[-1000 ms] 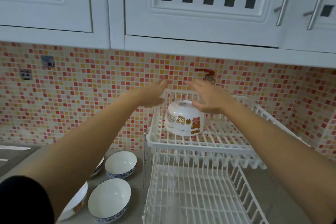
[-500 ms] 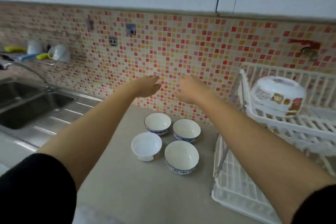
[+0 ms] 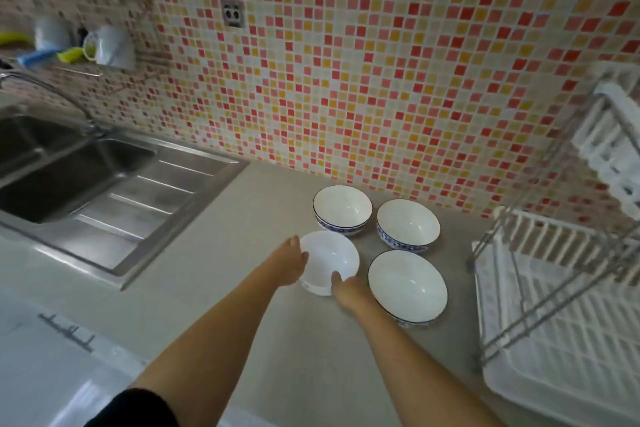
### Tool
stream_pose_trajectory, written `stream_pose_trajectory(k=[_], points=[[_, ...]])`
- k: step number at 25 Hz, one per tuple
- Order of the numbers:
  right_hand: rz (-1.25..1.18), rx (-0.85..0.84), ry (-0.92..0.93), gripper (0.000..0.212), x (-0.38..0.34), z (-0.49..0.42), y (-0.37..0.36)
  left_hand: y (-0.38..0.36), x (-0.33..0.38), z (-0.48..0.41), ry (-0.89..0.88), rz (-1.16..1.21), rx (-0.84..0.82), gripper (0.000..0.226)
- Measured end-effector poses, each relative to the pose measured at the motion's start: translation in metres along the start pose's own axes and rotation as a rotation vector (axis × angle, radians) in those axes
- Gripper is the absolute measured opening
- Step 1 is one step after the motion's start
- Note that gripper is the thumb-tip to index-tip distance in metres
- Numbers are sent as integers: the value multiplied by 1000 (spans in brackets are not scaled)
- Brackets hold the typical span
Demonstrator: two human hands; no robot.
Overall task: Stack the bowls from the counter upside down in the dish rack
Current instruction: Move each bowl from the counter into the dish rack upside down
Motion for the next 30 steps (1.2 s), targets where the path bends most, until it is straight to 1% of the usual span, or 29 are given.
stream_pose_trajectory(k=[3, 6, 11, 13, 14, 16, 18, 20, 21, 24, 26, 30], points=[[-161, 67, -83, 56, 15, -9, -14, -27, -11, 1, 34, 72, 1, 53], [-217, 73, -70, 46, 17, -13, -23, -28, -12, 3, 40, 97, 69, 55], [-213, 153, 85, 36, -15, 14, 7, 8, -19, 11, 155, 331, 207, 47], [-194, 216, 176, 40, -37, 21, 18, 26, -21, 12, 175, 354, 264, 48], [-168, 267, 242, 44, -51, 28, 30, 40, -18, 14, 159, 364, 307, 47], [-109, 381, 393, 52, -82, 51, 69, 83, 1, 20, 80, 422, 398, 46], [-62, 505, 513, 55, -103, 72, 113, 129, 25, 23, 36, 529, 463, 38], [-48, 597, 596, 57, -111, 89, 151, 164, 51, 28, 19, 595, 491, 29], [-49, 624, 625, 57, -111, 99, 171, 178, 69, 34, -19, 598, 521, 27], [-52, 678, 690, 58, -106, 129, 231, 219, 132, 63, -199, 512, 653, 34], [-67, 724, 708, 60, -97, 144, 271, 241, 175, 84, -338, 461, 710, 36], [47, 922, 812, 70, -81, 167, 340, 265, 248, 116, -634, 346, 783, 41]])
Point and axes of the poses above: each hand's wrist, its own z-axis away from the middle knuckle, its own y-axis out of the back of the hand, x = y × z, the point moved 6 cm from there along -z, towards the middle knuckle, and after that the axes turned 11 degrees about x, right-handed, at the moved point
